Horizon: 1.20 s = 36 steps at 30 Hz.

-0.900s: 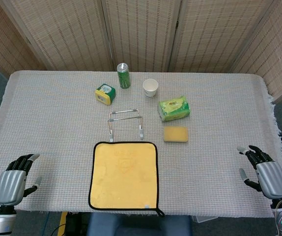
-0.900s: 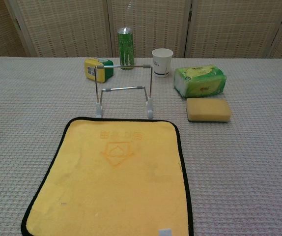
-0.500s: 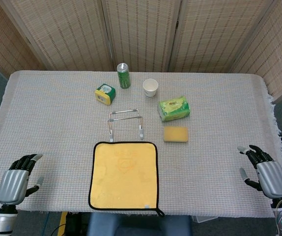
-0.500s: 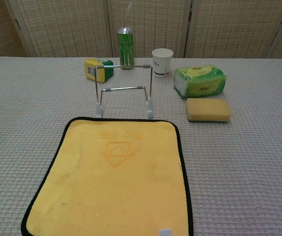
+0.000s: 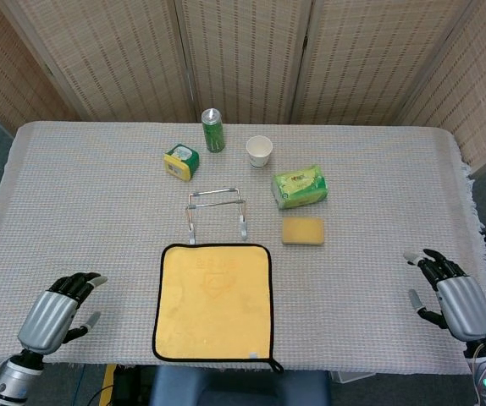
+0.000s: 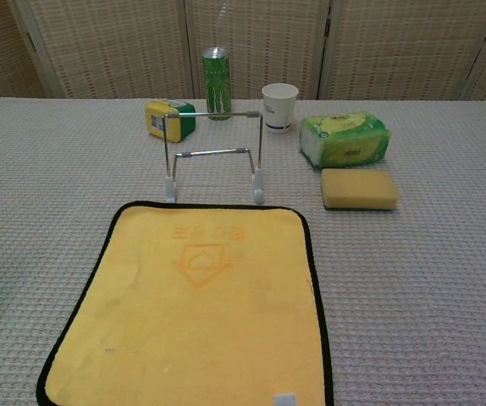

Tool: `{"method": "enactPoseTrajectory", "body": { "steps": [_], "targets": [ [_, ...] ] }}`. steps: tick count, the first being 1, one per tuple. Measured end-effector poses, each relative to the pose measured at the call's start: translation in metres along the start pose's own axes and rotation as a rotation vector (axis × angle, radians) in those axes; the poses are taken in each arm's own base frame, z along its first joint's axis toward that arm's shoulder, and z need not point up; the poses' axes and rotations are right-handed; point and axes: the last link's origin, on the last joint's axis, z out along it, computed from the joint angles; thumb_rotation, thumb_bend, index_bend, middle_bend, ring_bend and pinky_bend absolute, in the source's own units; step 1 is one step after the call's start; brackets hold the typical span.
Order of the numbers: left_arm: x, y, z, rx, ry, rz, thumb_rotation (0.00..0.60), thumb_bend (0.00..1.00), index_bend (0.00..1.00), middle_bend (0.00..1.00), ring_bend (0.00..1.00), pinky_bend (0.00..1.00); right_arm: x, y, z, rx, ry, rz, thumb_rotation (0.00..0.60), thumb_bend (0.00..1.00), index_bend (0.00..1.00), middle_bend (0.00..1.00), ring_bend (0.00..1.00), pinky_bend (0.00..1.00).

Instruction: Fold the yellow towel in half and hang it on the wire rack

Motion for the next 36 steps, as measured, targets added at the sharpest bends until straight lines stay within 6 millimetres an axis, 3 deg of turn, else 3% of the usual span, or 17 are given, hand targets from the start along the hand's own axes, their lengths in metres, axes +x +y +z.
{"method": "enactPoseTrajectory", "body": {
  "steps": [4, 9, 15, 24, 36],
  "targets": [
    [-0.004, 0.014, 0.004, -0.134, -0.031, 0.015, 0.600, 0.29, 0.34, 0.45, 0.42, 0.61, 0.000, -0.005, 0.000, 0.016, -0.008, -0.003, 0.600, 0.46, 0.18, 0.31, 0.27, 0.29],
    [-0.014, 0.030, 0.011, -0.268, -0.085, 0.034, 0.600, 0.27, 0.34, 0.51, 0.49, 0.71, 0.001, -0.008, 0.000, 0.023, -0.013, -0.006, 0.600, 0.46, 0.19, 0.34, 0.34, 0.33],
    [-0.029, 0.050, 0.019, -0.388, -0.133, 0.062, 0.600, 0.26, 0.34, 0.68, 0.64, 0.82, 0.000, -0.011, -0.001, 0.034, -0.024, -0.008, 0.600, 0.46, 0.19, 0.36, 0.40, 0.36],
    [-0.051, 0.072, 0.022, -0.481, -0.195, 0.093, 0.600, 0.26, 0.35, 0.76, 0.72, 0.86, 0.000, -0.012, -0.003, 0.035, -0.028, -0.010, 0.600, 0.46, 0.19, 0.40, 0.44, 0.37],
    [-0.071, 0.072, 0.010, -0.446, -0.230, 0.112, 0.600, 0.26, 0.35, 0.81, 0.75, 0.88, -0.001, -0.014, -0.003, 0.042, -0.034, -0.007, 0.600, 0.46, 0.19, 0.43, 0.49, 0.37]
  ]
}}
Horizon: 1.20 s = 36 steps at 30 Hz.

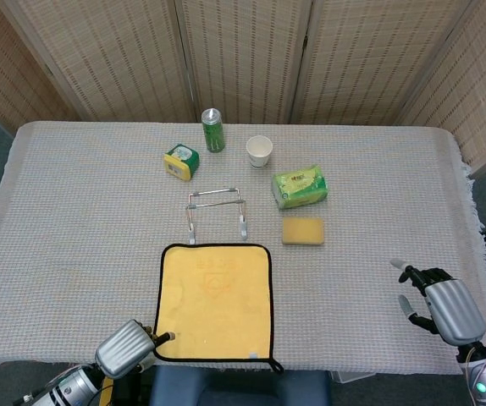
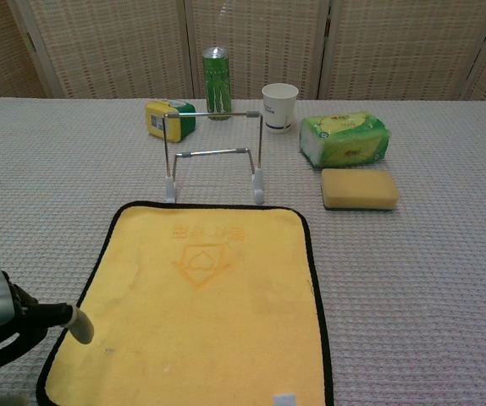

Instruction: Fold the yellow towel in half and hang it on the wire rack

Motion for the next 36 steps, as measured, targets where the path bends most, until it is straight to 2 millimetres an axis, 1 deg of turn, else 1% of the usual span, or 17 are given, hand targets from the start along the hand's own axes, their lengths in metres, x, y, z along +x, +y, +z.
{"method": "enactPoseTrajectory", "body": {
  "steps": [7, 18, 29, 36],
  "targets": [
    [-0.010, 0.008, 0.003, 0.007, 0.001, -0.008, 0.600, 0.26, 0.35, 0.81, 0.75, 0.88, 0.000, 0.000, -0.001, 0.000, 0.000, 0.001, 0.600, 0.46, 0.19, 0.44, 0.50, 0.37],
    [-0.024, 0.013, 0.010, 0.022, -0.028, -0.017, 0.600, 0.26, 0.35, 0.81, 0.75, 0.88, 0.003, 0.002, -0.006, -0.008, 0.007, 0.000, 0.600, 0.46, 0.19, 0.45, 0.51, 0.37],
    [-0.030, 0.011, 0.019, 0.036, -0.032, -0.015, 0.600, 0.26, 0.36, 0.81, 0.75, 0.88, 0.003, 0.003, -0.007, -0.015, 0.012, 0.000, 0.600, 0.46, 0.19, 0.45, 0.51, 0.37],
    [-0.029, 0.012, 0.021, 0.037, -0.017, -0.024, 0.600, 0.26, 0.38, 0.81, 0.76, 0.88, 0.004, 0.004, -0.008, -0.018, 0.014, 0.000, 0.600, 0.46, 0.19, 0.45, 0.51, 0.37]
  ]
}}
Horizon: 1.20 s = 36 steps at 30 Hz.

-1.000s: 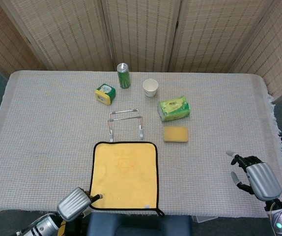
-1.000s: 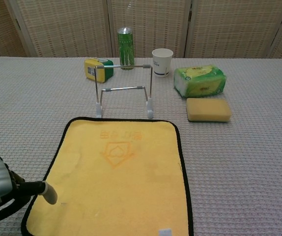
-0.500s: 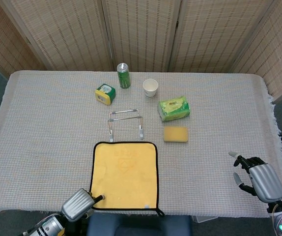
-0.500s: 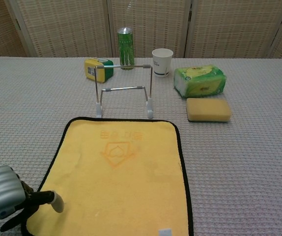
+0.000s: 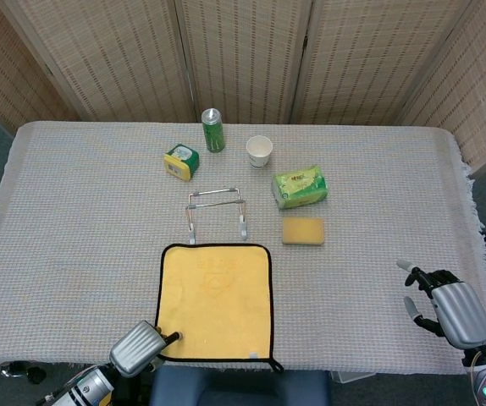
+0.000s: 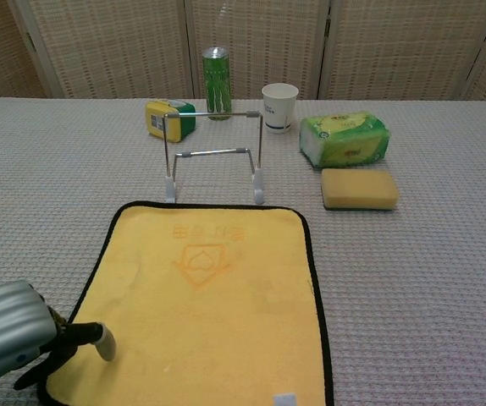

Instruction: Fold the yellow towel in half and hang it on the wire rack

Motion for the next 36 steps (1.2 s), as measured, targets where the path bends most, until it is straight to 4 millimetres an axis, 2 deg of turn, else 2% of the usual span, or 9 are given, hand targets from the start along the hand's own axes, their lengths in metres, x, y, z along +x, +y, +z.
{"method": "enactPoseTrajectory", "body": {
  "steps": [10, 15, 23, 31, 36],
  "targets": [
    [0.000, 0.001, 0.006, 0.000, 0.009, -0.029, 0.600, 0.27, 0.41, 0.82, 0.77, 0.89, 0.001, 0.002, -0.002, -0.010, 0.005, -0.001, 0.600, 0.46, 0.19, 0.46, 0.52, 0.37],
    [0.001, -0.002, 0.008, 0.013, 0.015, -0.021, 0.600, 0.35, 0.42, 0.83, 0.77, 0.89, 0.001, 0.002, -0.002, -0.012, 0.006, -0.001, 0.600, 0.46, 0.19, 0.46, 0.52, 0.37],
    [0.001, -0.005, 0.008, 0.032, 0.007, -0.019, 0.600, 0.37, 0.45, 0.83, 0.77, 0.89, 0.001, 0.002, -0.001, -0.013, 0.002, 0.000, 0.600, 0.46, 0.19, 0.46, 0.52, 0.37],
    [0.000, -0.002, 0.009, 0.028, 0.019, -0.048, 0.600, 0.46, 0.53, 0.85, 0.79, 0.89, 0.001, 0.002, 0.000, -0.011, -0.001, -0.002, 0.600, 0.46, 0.19, 0.46, 0.53, 0.37],
    [-0.002, -0.004, 0.011, 0.034, 0.025, -0.037, 0.600, 0.47, 0.56, 0.86, 0.79, 0.89, 0.001, 0.000, 0.000, -0.004, -0.002, -0.002, 0.600, 0.46, 0.19, 0.47, 0.53, 0.37]
  ]
}}
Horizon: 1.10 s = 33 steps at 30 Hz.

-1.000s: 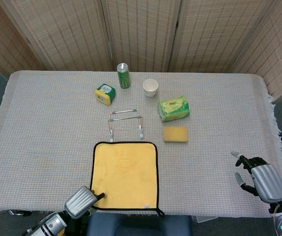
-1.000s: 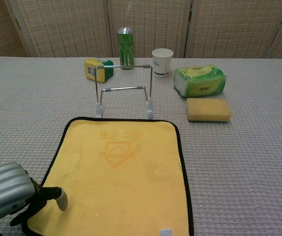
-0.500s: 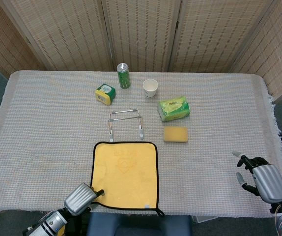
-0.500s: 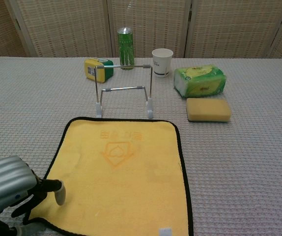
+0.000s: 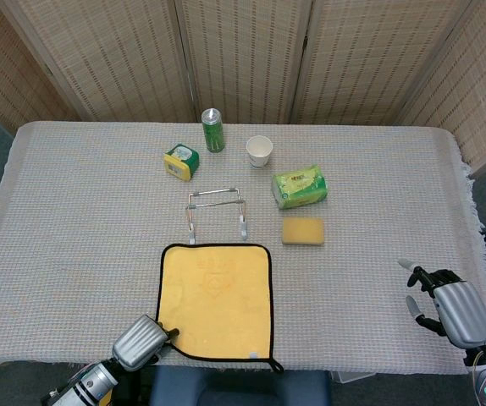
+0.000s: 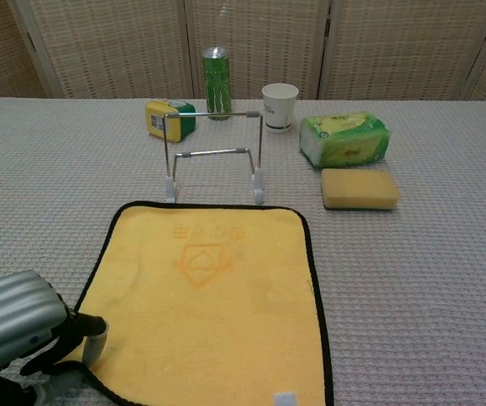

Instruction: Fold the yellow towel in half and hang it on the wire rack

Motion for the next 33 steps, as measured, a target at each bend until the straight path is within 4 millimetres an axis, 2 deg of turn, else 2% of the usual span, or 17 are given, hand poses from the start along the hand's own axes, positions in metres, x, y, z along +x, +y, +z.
{"method": "enactPoseTrajectory", "body": {
  "steps": [4, 7, 12, 15, 16, 18, 21, 26, 33],
  "targets": [
    [0.001, -0.001, 0.001, 0.007, 0.010, 0.000, 0.600, 0.49, 0.59, 0.88, 0.81, 0.89, -0.002, -0.005, 0.001, 0.029, -0.019, -0.007, 0.600, 0.46, 0.19, 0.47, 0.53, 0.38],
    [0.003, -0.002, 0.001, 0.010, 0.021, -0.006, 0.600, 0.49, 0.60, 0.88, 0.81, 0.89, -0.005, -0.013, 0.004, 0.079, -0.044, -0.020, 0.600, 0.46, 0.19, 0.49, 0.54, 0.41],
    [0.004, -0.002, 0.001, 0.011, 0.027, -0.002, 0.600, 0.49, 0.60, 0.88, 0.81, 0.89, -0.016, -0.032, 0.013, 0.185, -0.113, -0.037, 0.600, 0.33, 0.20, 0.53, 0.58, 0.50],
    [0.005, -0.001, 0.000, 0.014, 0.027, -0.005, 0.600, 0.49, 0.60, 0.88, 0.81, 0.89, -0.027, -0.050, 0.023, 0.280, -0.162, -0.052, 0.600, 0.28, 0.22, 0.58, 0.63, 0.62],
    [0.005, -0.001, 0.000, 0.015, 0.026, -0.007, 0.600, 0.49, 0.59, 0.88, 0.81, 0.89, -0.030, -0.056, 0.025, 0.307, -0.173, -0.055, 0.600, 0.27, 0.23, 0.61, 0.66, 0.70],
    [0.005, -0.002, -0.001, 0.017, 0.024, -0.007, 0.600, 0.49, 0.59, 0.88, 0.81, 0.89, -0.039, -0.069, 0.031, 0.367, -0.197, -0.057, 0.600, 0.26, 0.27, 0.68, 0.75, 0.88],
    [0.005, -0.001, -0.001, 0.020, 0.018, -0.008, 0.600, 0.49, 0.59, 0.88, 0.81, 0.89, -0.052, -0.087, 0.037, 0.437, -0.228, -0.052, 0.600, 0.26, 0.31, 0.77, 0.89, 1.00],
    [0.006, -0.001, -0.002, 0.022, 0.021, -0.008, 0.600, 0.49, 0.59, 0.88, 0.81, 0.89, -0.074, -0.111, 0.041, 0.522, -0.291, -0.050, 0.600, 0.23, 0.37, 0.86, 0.99, 1.00],
    [0.005, -0.001, -0.003, 0.028, 0.020, -0.016, 0.600, 0.49, 0.59, 0.88, 0.81, 0.89, -0.105, -0.143, 0.046, 0.628, -0.378, -0.072, 0.600, 0.21, 0.38, 0.87, 1.00, 1.00]
  ]
}}
